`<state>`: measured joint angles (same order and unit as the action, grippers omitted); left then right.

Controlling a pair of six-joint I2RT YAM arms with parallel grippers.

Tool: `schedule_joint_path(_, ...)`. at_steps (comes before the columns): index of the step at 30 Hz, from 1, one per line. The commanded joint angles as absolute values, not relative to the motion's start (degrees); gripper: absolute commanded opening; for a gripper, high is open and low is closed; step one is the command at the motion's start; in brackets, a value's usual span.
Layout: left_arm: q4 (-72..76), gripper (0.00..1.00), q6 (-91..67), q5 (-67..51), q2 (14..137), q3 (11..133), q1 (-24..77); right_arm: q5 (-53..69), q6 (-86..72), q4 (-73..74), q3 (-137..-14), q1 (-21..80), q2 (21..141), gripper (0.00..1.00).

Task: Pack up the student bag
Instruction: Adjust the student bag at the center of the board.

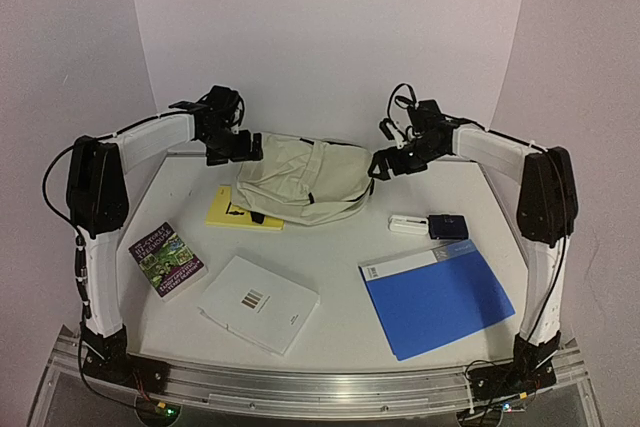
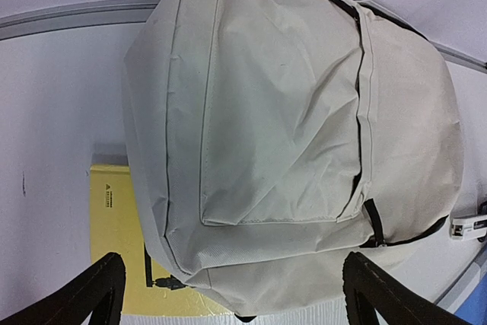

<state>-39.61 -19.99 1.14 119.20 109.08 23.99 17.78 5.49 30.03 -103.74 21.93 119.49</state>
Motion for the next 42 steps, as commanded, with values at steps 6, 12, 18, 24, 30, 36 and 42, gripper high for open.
schedule_joint_path(6,-46.2,1.0,-21.2,1.6,121.9,115.9,23.9,25.4,-4.1,30.3,-115.9,24.1,132.1,0.98)
schedule_joint_path(12,-52.9,1.0,-25.5,4.0,126.4,121.0,22.5,24.2,-4.6,30.0,-119.7,25.8,137.9,0.9)
schedule_joint_path(18,-56.4,0.91,-30.1,-2.5,130.4,123.5,18.7,24.0,-5.0,29.9,-117.0,26.5,138.2,0.7)
schedule_joint_path(24,-56.3,0.76,-30.0,-7.7,133.0,125.3,18.3,24.6,-4.2,29.4,-113.0,27.4,136.1,0.6)
schedule_joint_path(30,-57.0,0.61,-30.1,-12.0,136.1,127.9,17.5,25.0,-3.9,29.4,-111.8,28.3,136.2,0.57)
schedule_joint_path(36,-57.2,0.25,-29.0,-11.5,135.8,127.6,17.4,25.3,-4.0,29.4,-112.6,28.5,136.1,0.44)
schedule_joint_path(42,-50.7,0.0,-28.2,-10.4,128.2,119.2,17.4,25.2,-3.3,29.4,-113.7,28.5,133.0,0.02)
